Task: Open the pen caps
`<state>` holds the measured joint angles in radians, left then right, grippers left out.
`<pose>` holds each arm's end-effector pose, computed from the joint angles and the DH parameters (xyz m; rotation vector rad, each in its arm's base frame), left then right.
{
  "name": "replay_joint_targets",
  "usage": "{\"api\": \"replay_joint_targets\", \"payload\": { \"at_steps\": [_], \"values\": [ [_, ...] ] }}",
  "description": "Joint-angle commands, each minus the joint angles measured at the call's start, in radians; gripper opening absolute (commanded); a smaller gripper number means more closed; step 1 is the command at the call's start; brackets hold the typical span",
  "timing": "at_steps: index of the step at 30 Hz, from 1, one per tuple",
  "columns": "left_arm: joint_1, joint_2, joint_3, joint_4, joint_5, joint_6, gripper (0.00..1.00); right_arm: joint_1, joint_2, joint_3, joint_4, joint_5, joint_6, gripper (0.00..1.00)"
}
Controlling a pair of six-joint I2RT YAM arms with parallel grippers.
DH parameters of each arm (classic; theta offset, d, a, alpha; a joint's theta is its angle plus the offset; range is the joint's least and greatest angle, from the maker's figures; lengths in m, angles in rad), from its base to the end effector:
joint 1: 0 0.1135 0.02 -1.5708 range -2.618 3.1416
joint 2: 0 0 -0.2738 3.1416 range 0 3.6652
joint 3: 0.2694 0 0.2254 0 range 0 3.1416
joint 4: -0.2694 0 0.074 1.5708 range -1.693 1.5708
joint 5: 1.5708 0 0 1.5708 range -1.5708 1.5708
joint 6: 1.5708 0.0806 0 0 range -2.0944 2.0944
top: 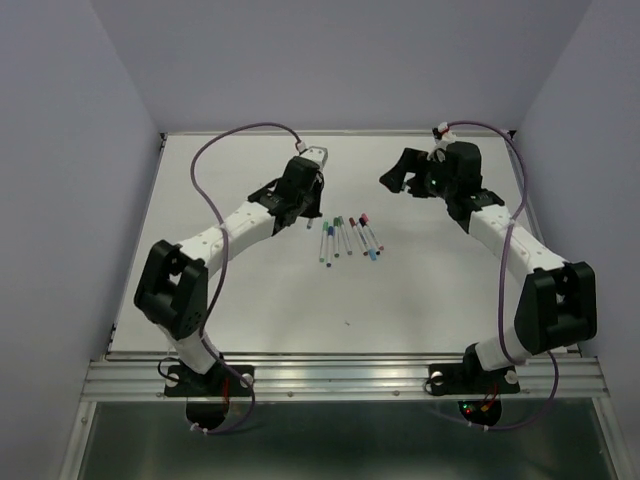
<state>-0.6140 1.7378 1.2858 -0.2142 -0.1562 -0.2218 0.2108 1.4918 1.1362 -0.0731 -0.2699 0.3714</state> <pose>0.3407 -0.2248 0.2476 0.3530 2.2144 -0.2816 0.3484 0.0965 0.3040 -0.0137 2.0411 0.6394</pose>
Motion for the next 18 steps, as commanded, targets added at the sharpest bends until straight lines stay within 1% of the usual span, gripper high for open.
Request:
{"api": "replay_joint_targets", "payload": {
  "at_steps": [1, 2, 4, 5, 8, 10, 11, 13, 14, 16, 17, 18],
  "values": [
    [-0.004, -0.184, -0.017, 0.193, 0.202, 0.065, 0.0, 0.002, -0.008, -0.027, 0.291, -0.346, 0.128, 1.0],
    [-0.004, -0.211, -0.038, 0.24, 0.284, 0.065, 0.0, 0.002, 0.001, -0.024, 0.347, -0.408, 0.173, 1.0],
    [-0.004, -0.228, -0.052, 0.269, 0.357, 0.065, 0.0, 0.002, 0.022, -0.024, 0.415, -0.457, 0.213, 1.0],
    [-0.004, -0.233, -0.057, 0.279, 0.406, 0.059, 0.0, 0.015, 0.025, -0.024, 0.477, -0.474, 0.256, 1.0],
    [-0.003, -0.244, -0.06, 0.299, 0.437, 0.049, 0.0, 0.033, 0.036, -0.03, 0.576, -0.503, 0.334, 1.0],
    [-0.003, -0.253, -0.066, 0.32, 0.46, 0.041, 0.0, 0.044, 0.041, -0.039, 0.671, -0.532, 0.368, 1.0],
    [-0.004, -0.254, -0.066, 0.328, 0.49, 0.038, 0.0, 0.044, 0.047, -0.039, 0.693, -0.54, 0.389, 0.98],
    [-0.003, -0.256, -0.065, 0.34, 0.514, 0.033, 0.0, 0.055, 0.056, -0.018, 0.676, -0.539, 0.39, 0.96],
    [-0.003, -0.253, -0.063, 0.343, 0.523, 0.03, 0.0, 0.064, 0.067, -0.009, 0.664, -0.532, 0.385, 0.91],
    [-0.003, -0.25, -0.059, 0.343, 0.524, 0.024, 0.0, 0.075, 0.076, 0.007, 0.638, -0.523, 0.368, 0.87],
    [-0.003, -0.251, -0.06, 0.345, 0.527, 0.022, 0.0, 0.075, 0.085, 0.011, 0.619, -0.519, 0.363, 0.81],
    [-0.003, -0.253, -0.063, 0.348, 0.53, 0.019, 0.0, 0.087, 0.09, 0.014, 0.612, -0.516, 0.36, 0.81]
  ]
}}
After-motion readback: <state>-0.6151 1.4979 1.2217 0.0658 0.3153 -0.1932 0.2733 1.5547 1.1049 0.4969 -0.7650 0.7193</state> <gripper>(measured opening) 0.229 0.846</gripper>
